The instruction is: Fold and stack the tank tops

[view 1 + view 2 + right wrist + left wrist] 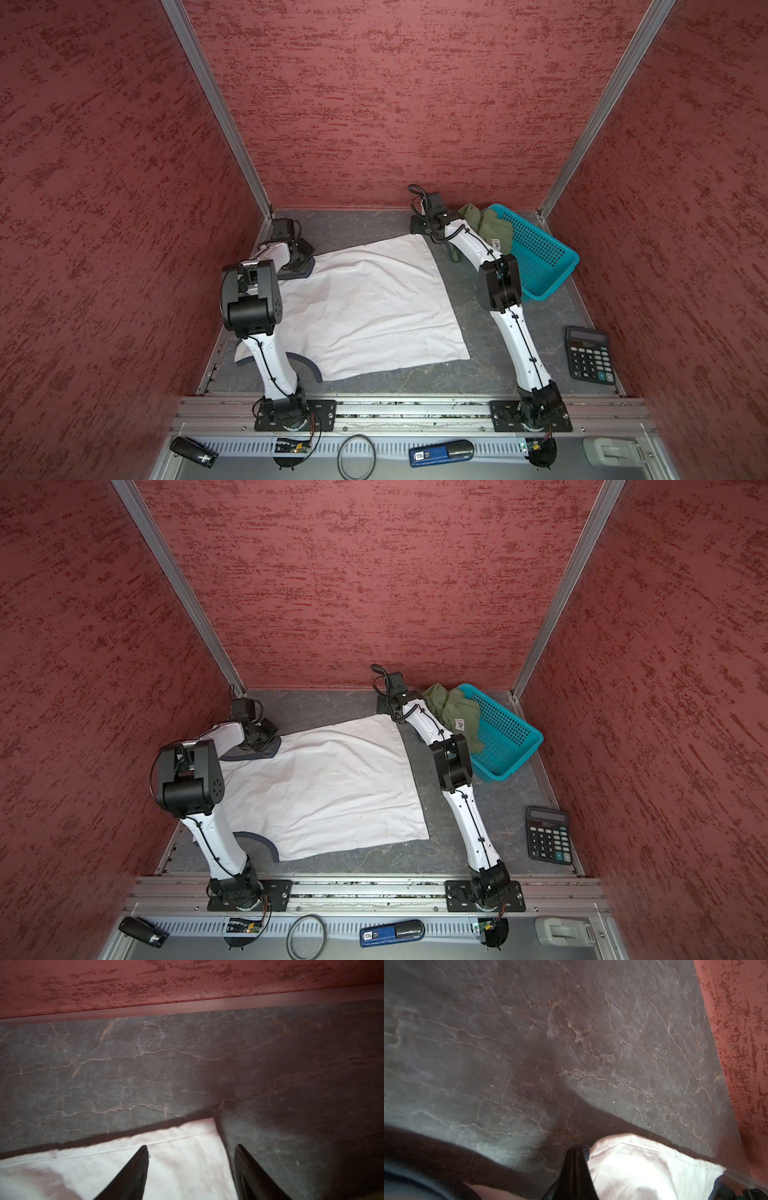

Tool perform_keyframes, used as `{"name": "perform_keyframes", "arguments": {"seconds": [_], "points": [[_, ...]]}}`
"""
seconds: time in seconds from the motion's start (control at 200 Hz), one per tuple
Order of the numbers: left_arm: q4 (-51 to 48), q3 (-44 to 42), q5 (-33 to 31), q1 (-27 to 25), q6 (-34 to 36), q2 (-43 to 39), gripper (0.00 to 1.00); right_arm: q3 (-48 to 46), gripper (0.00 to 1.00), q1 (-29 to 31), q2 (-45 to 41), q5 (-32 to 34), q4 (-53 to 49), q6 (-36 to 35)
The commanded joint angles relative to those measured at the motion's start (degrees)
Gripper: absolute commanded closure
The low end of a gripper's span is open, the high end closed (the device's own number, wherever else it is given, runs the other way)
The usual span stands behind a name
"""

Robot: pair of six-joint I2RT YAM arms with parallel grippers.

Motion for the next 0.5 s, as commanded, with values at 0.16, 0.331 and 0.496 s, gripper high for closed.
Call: {"name": "perform_keyframes", "arguments": {"seconds": [0.16, 0.331, 0.496], "points": [[2.5, -0.2, 2.7, -0.3, -0.2, 0.2, 1.0, 4.3, 0.42, -1.5, 5.6, -2.0, 0.1, -2.3], [3.1, 0.0, 3.6, -0.4, -0.3, 0.4, 1.0, 4.3, 0.5, -1.5, 7.7, -3.7, 1.1, -2.7], [3.6, 0.9, 4.5, -0.5, 0.6, 0.4, 1.0, 4.4, 0.61, -1.6, 8.4, -5.2, 2.0, -3.0]]}}
